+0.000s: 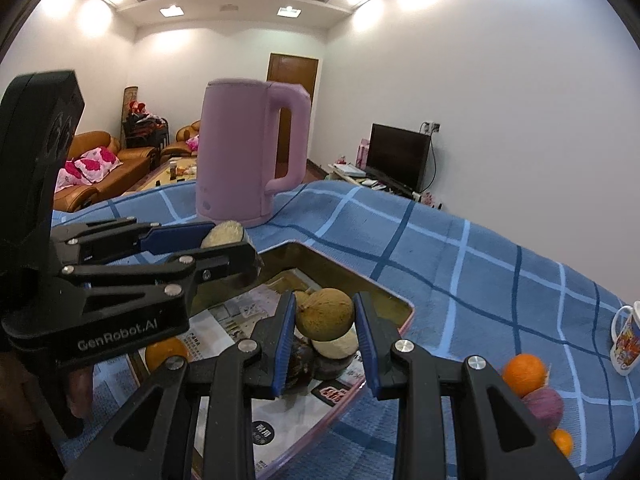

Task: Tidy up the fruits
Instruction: 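Lower both items into the tin and open both tools, then move both open tools back to the fruit pile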

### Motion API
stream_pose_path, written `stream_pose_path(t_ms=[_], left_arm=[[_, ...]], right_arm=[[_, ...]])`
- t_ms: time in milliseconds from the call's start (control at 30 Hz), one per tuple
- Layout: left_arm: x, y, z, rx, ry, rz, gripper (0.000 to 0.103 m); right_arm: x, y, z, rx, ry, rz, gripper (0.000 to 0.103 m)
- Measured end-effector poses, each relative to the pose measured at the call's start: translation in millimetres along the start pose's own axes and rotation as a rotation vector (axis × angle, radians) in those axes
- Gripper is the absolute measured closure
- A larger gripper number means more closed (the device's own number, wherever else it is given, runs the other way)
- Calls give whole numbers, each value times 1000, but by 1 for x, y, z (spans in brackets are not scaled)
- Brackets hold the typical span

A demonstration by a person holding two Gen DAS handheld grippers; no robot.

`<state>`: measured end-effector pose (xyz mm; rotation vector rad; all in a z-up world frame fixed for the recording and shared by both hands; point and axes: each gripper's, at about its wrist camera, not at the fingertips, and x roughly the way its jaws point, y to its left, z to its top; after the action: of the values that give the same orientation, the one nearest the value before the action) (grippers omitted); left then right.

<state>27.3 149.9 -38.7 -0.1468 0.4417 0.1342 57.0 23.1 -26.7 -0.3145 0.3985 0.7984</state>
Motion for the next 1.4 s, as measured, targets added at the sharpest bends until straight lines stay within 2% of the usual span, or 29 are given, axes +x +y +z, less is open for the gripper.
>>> stream_pose_path(t_ms=[533,700,733,767,833,900,1100,1133,1167,1333,1400], left_arm=[[12,-1,0,27,73,10,62],[11,-2,-1,33,69,22,61],[11,-2,-1,33,68,23,58],[10,-2,-1,30,63,28,48],[7,-2,-1,23,44,35,37],[2,-2,0,7,21,25,31],[-9,-17,5,10,-19,-20,29],[-11,-24,6,23,-26,-27,26],[-12,-29,6,31,-31,-30,24],[-13,-67,8,81,-35,-82,23],[-12,-81,8,102,-29,-103,23]], right_arm=[[20,6,-2,-13,102,49,71],[24,11,-3,-33,127,57,71],[25,12,-3,-37,132,59,71],[26,12,-3,-40,137,58,70],[25,12,-2,-38,134,50,58],[21,9,-3,-28,116,41,52],[-9,-23,-13,22,67,-60,52],[-17,-33,-16,36,59,-79,52],[-27,-46,-20,56,52,-104,52],[-66,-119,-45,202,66,-269,51],[-75,-145,-55,274,81,-305,51]])
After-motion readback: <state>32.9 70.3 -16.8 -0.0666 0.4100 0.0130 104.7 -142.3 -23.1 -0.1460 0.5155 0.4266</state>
